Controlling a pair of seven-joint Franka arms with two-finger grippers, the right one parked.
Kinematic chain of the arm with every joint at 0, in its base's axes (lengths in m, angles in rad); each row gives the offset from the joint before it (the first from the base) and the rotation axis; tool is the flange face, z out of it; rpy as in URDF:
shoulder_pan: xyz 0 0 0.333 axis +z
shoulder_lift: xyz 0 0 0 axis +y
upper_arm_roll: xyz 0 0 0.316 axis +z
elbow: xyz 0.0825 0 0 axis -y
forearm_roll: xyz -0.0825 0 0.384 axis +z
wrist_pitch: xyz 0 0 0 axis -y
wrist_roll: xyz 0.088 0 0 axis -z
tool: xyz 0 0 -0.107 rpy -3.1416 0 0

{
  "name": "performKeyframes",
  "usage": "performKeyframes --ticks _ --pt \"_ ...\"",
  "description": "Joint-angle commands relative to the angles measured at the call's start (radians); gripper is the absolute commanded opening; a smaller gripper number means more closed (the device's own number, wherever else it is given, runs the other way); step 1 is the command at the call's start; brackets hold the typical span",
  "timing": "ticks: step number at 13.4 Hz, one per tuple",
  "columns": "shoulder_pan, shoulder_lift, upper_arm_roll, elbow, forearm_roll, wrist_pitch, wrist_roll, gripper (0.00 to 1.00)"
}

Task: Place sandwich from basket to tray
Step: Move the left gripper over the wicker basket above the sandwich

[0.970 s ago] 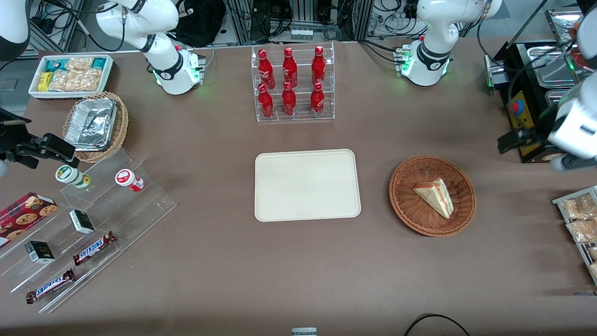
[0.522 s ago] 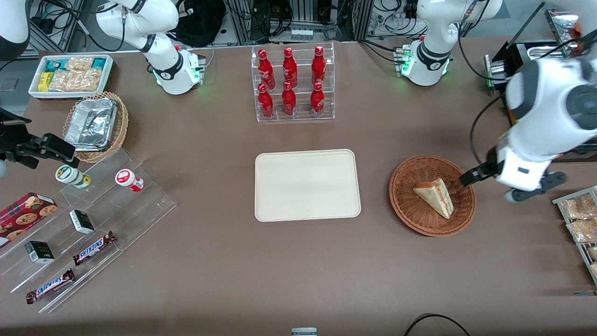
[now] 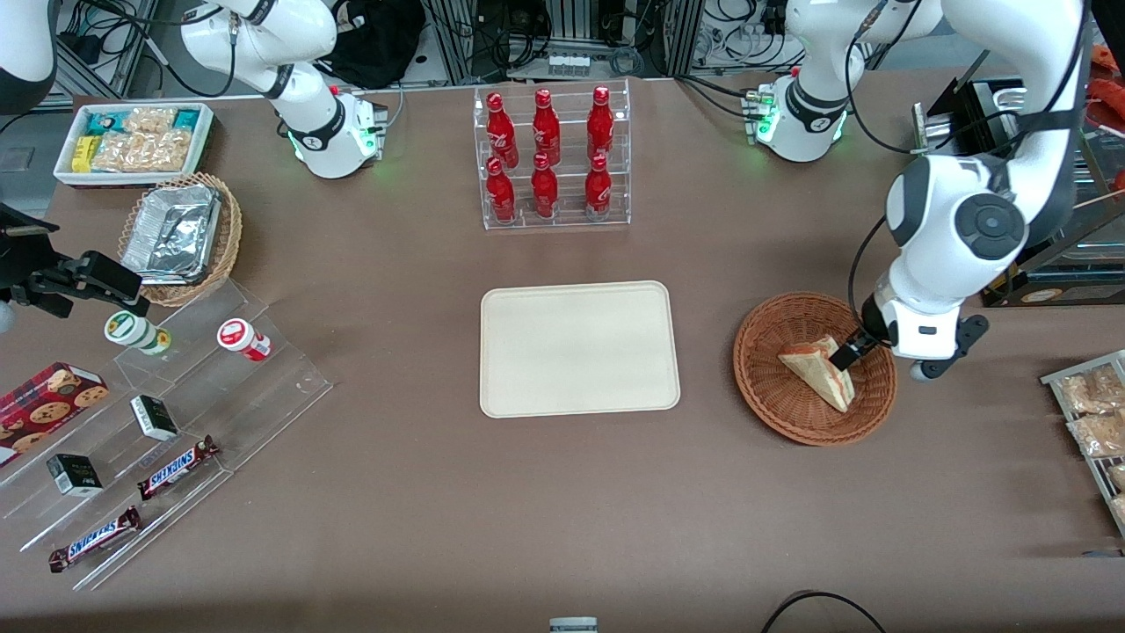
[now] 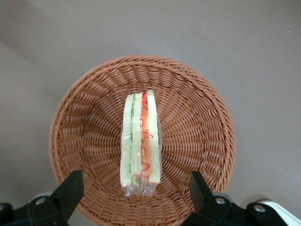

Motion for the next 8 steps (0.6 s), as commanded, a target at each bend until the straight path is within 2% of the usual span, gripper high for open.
performKeyframes --ticks 1,8 --pt "-0.019 0.028 -0.003 -0.045 0.013 0.101 -0.071 1.00" --pt "-0.025 0.099 -0.003 -0.046 0.013 0.118 -0.079 0.99"
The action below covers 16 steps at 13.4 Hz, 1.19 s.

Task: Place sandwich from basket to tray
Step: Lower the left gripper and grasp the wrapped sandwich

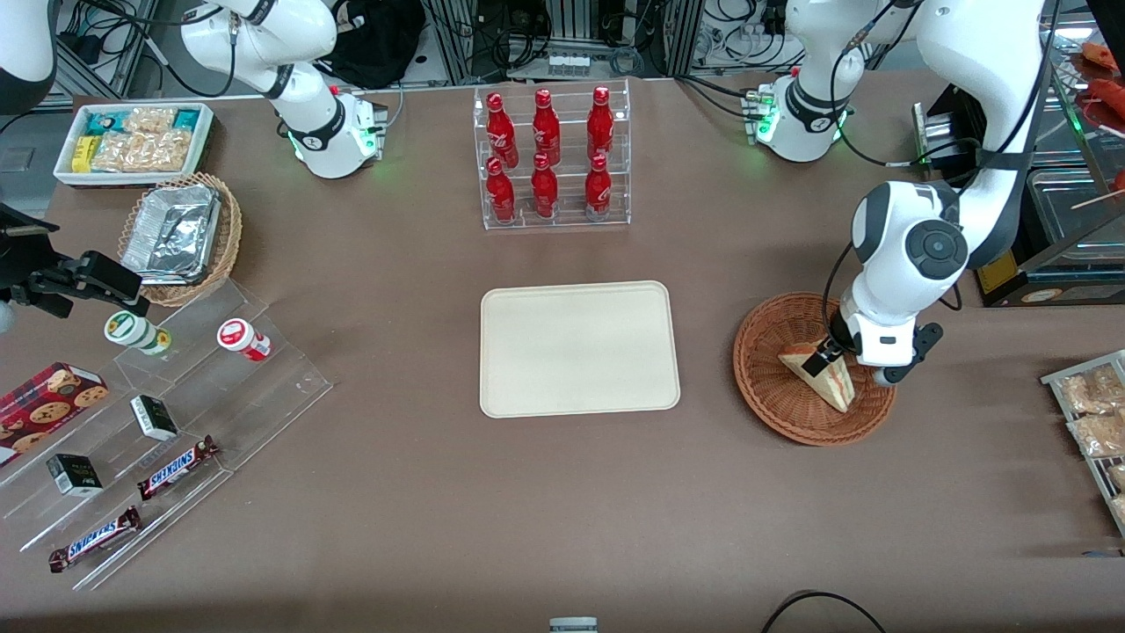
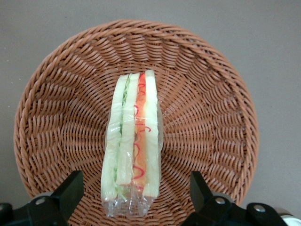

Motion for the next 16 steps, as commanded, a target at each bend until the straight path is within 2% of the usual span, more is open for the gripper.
performKeyframes --ticks 1,2,3,4,5,6,8,11,14,16 --pt "-0.003 0.016 0.001 -0.002 0.013 0.016 -0.025 0.97" --pt "-0.003 0.025 0.001 -0.002 0.013 0.016 -0.023 0.95" --pt "-0.003 0.030 0.001 -0.002 0.013 0.016 -0.025 0.88" --pt "-0.003 0.032 0.001 0.000 0.012 0.016 -0.030 0.67" --pt "-0.003 0.032 0.001 0.001 0.013 0.015 -0.027 0.40" --pt "-0.003 0.030 0.001 0.006 0.013 0.015 -0.013 0.20" --pt "-0.003 0.021 0.001 0.009 0.016 0.010 -0.008 0.11" --pt "-0.003 -0.020 0.002 0.027 0.015 -0.028 0.030 0.09" --pt "-0.006 -0.054 -0.001 0.185 0.018 -0.257 0.065 0.09" --pt "-0.064 -0.039 -0.007 0.346 0.018 -0.433 0.070 0.09"
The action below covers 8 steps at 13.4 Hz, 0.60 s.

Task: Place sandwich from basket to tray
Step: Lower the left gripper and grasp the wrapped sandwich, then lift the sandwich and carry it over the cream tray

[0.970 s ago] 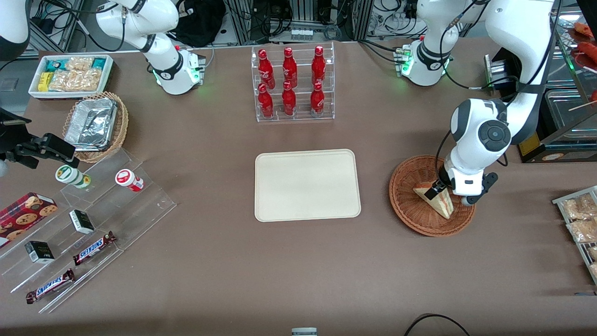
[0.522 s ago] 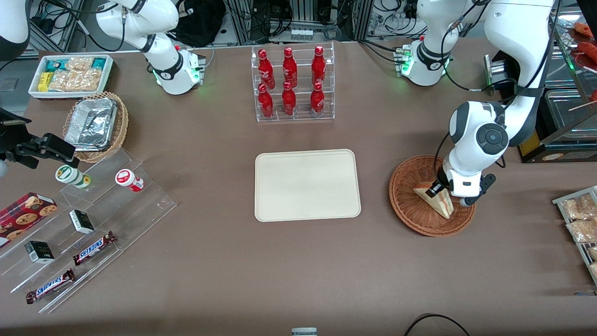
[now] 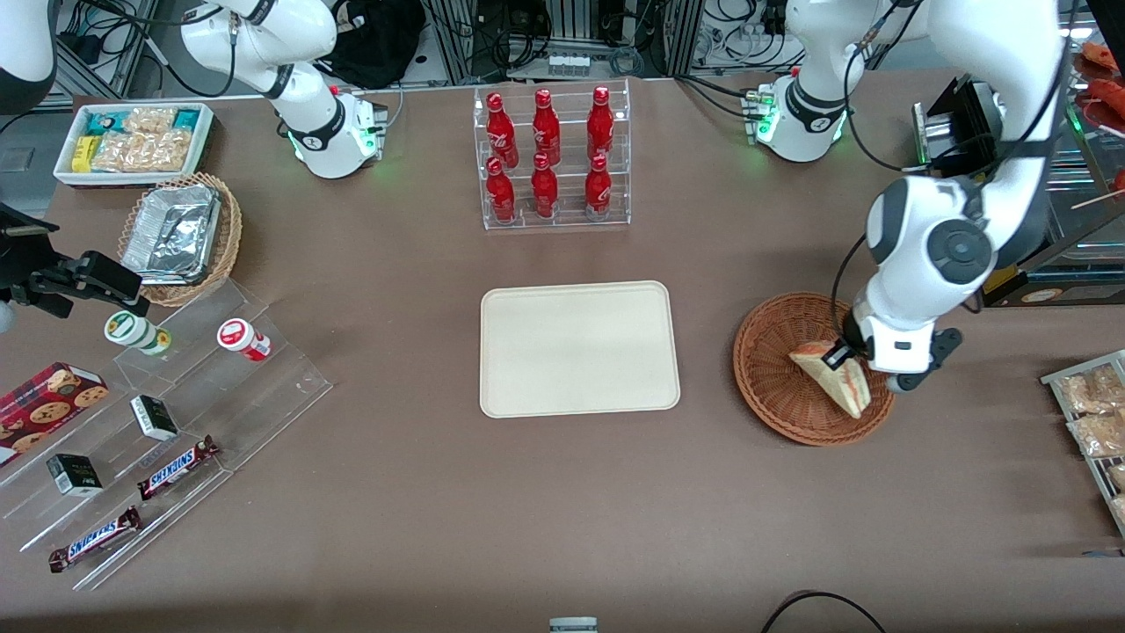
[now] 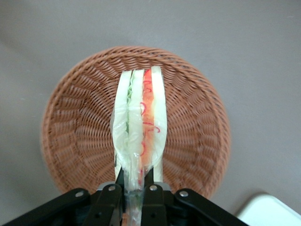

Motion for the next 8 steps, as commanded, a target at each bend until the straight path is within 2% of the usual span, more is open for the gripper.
performKeyframes --ticks 1,3,8 --pt "-0.072 0.027 -0.004 0.220 0.016 -0.220 0.004 0.09" --pt "-0.161 0.066 -0.004 0.325 0.016 -0.306 -0.001 0.09" --pt "-0.385 0.239 -0.003 0.498 0.016 -0.300 -0.074 0.09"
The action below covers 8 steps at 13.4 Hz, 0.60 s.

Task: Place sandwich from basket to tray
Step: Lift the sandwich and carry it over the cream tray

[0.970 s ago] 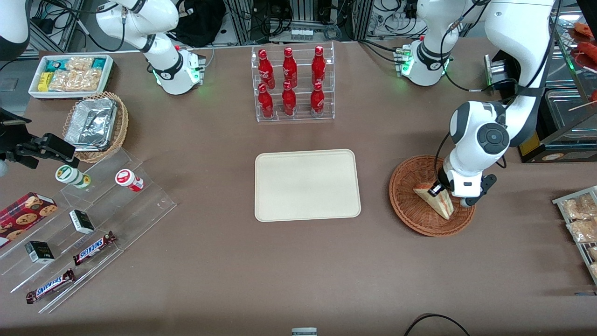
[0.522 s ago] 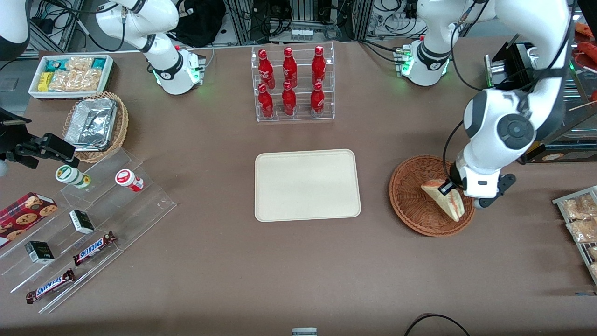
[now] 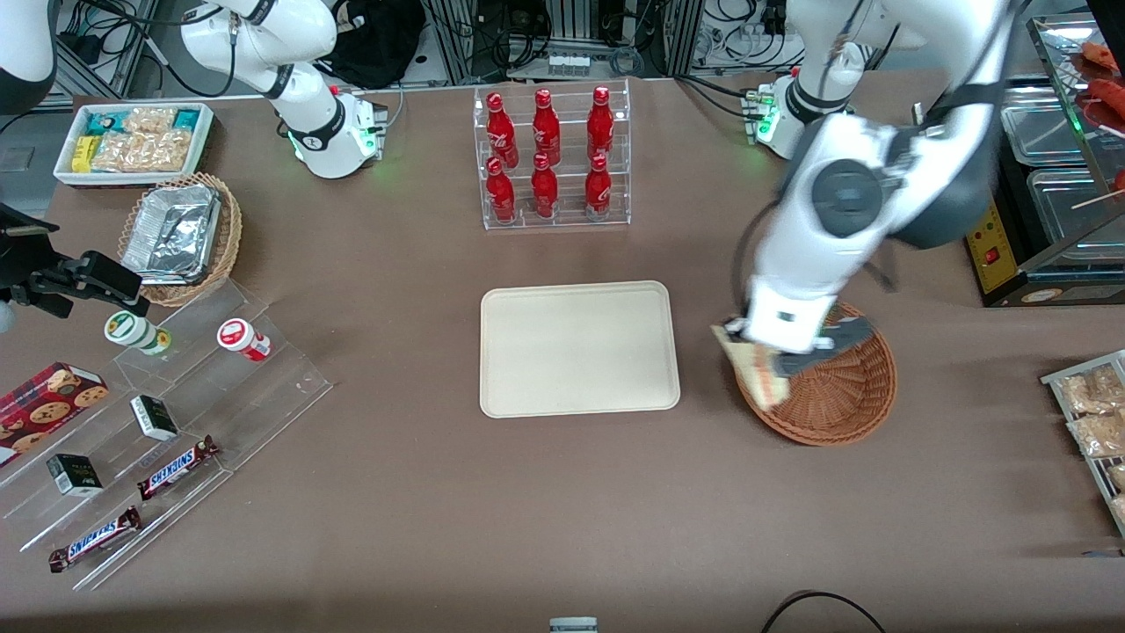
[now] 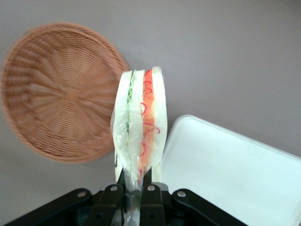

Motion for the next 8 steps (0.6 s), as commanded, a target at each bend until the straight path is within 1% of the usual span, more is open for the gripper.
performKeyframes --ticks 1,3,6,8 --pt "-0.098 0.159 0.012 0.170 0.014 -0.023 -0.035 0.09" --pt "-0.147 0.219 0.011 0.209 0.013 -0.009 -0.038 0.09" --pt "-0.227 0.301 0.011 0.230 0.008 0.106 -0.058 0.09" --pt "-0.268 0.336 0.011 0.233 0.011 0.149 -0.095 0.09"
